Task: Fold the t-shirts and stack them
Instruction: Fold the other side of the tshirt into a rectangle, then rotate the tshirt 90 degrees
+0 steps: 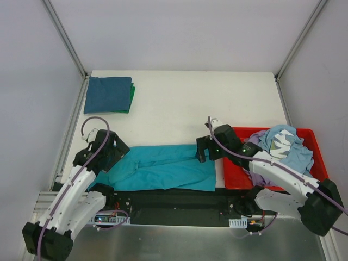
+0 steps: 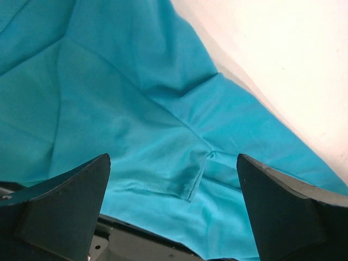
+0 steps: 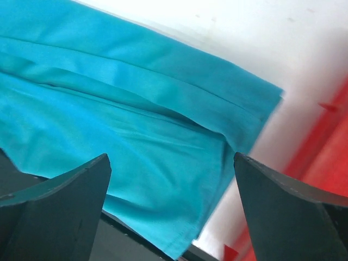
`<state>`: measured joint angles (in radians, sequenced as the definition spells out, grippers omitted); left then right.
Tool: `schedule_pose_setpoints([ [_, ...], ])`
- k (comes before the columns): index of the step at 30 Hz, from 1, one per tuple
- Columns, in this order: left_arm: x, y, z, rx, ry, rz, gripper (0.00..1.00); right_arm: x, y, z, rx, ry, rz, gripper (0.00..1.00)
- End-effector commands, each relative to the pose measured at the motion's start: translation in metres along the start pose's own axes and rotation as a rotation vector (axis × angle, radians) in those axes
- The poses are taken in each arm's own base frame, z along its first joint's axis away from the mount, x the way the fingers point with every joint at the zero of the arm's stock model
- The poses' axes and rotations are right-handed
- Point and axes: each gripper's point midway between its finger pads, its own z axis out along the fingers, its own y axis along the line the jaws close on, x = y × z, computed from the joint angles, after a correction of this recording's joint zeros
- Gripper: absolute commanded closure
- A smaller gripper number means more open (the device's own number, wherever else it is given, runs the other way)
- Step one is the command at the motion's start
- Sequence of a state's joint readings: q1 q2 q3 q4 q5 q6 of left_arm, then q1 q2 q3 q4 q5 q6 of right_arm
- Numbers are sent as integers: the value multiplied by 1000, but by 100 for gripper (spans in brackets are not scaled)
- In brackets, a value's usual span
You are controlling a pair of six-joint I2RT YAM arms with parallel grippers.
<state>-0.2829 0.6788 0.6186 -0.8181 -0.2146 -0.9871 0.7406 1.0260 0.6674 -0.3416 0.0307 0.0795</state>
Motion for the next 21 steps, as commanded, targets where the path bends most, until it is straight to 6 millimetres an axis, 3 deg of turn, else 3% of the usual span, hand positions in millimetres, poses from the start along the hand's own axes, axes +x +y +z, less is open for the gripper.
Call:
schedule_pose_setpoints([
  [1, -7, -29, 25, 28, 2, 37, 1, -42, 54, 14, -212, -42, -26, 2],
  [6, 3, -31, 57, -53, 112, 56, 1, -33, 55, 56, -148, 99, 31, 3],
  [10, 3, -8, 78, -146, 156, 14, 1, -9, 51, 70, -124, 207, 58, 3],
  [16, 2, 27, 96, -236, 184, -41, 1, 32, 26, 64, -37, 333, 27, 4],
  [21, 1, 25, 102, -236, 196, -37, 1, 49, 13, 48, 15, 365, 22, 4],
])
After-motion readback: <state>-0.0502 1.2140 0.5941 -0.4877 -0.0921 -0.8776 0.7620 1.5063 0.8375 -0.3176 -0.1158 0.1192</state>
